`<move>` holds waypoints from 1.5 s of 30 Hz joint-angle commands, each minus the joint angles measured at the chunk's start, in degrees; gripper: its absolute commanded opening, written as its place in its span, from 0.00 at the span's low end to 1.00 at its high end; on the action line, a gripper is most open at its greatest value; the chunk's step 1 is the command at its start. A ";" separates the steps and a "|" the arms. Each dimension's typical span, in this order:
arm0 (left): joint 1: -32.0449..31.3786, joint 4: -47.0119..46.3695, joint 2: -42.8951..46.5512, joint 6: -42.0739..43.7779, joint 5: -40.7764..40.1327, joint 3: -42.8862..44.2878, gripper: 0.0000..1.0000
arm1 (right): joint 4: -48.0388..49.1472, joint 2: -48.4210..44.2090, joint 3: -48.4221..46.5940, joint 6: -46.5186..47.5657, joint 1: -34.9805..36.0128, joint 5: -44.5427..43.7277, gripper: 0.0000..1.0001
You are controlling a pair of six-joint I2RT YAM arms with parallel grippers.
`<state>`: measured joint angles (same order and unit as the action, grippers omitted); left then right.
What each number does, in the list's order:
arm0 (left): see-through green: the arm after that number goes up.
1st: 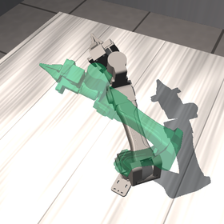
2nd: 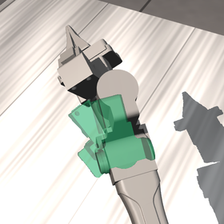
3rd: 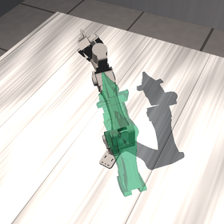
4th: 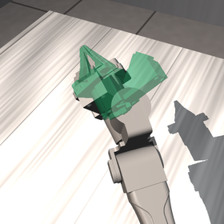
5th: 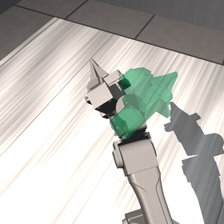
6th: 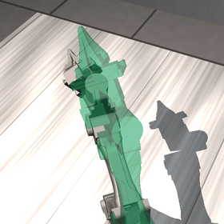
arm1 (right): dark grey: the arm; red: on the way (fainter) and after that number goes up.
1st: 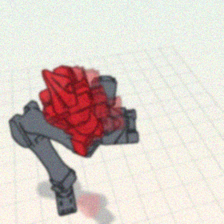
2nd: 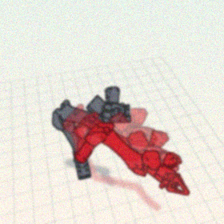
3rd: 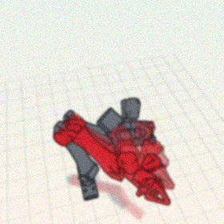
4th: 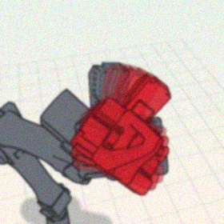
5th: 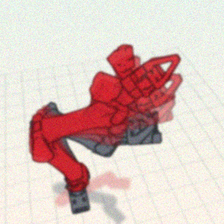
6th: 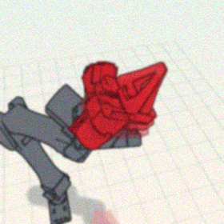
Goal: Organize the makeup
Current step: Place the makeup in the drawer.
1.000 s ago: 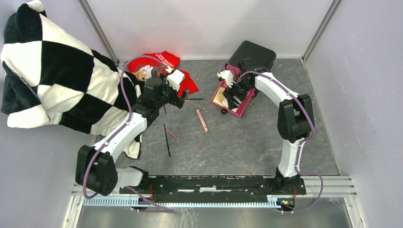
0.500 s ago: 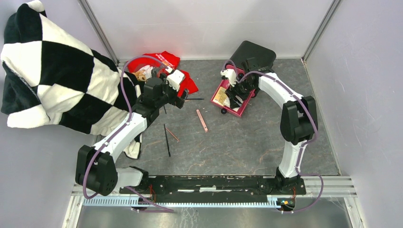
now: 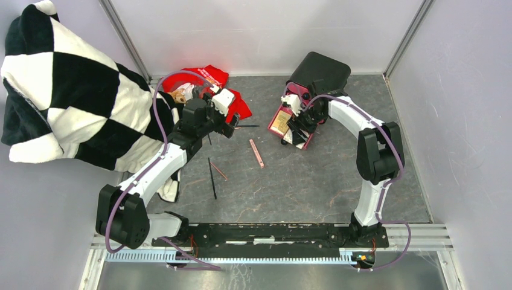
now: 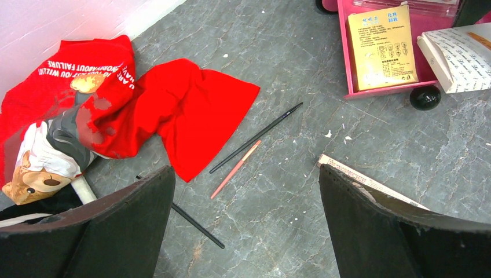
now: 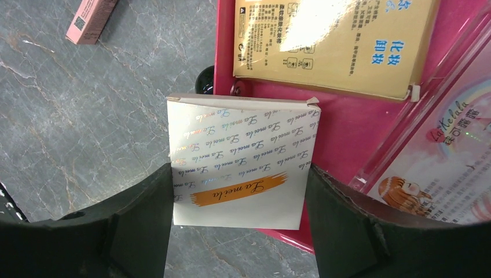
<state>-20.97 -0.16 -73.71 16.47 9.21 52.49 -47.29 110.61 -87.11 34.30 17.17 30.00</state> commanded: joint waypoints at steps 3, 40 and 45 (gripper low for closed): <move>0.33 -2.21 0.79 -1.53 0.87 1.27 1.00 | 3.74 -2.38 0.55 -1.51 -0.12 -0.91 0.48; 0.32 -2.03 0.57 -1.05 0.98 1.22 1.00 | 11.71 -8.09 3.84 -0.97 3.63 -18.42 0.88; 0.32 -1.86 0.26 -0.91 1.16 1.31 1.00 | 11.56 -10.20 3.01 -1.13 3.72 -17.48 0.93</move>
<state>-20.97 -0.16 -73.71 16.49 9.37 52.49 -36.84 104.49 -82.61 32.91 20.91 12.78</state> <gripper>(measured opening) 0.994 0.916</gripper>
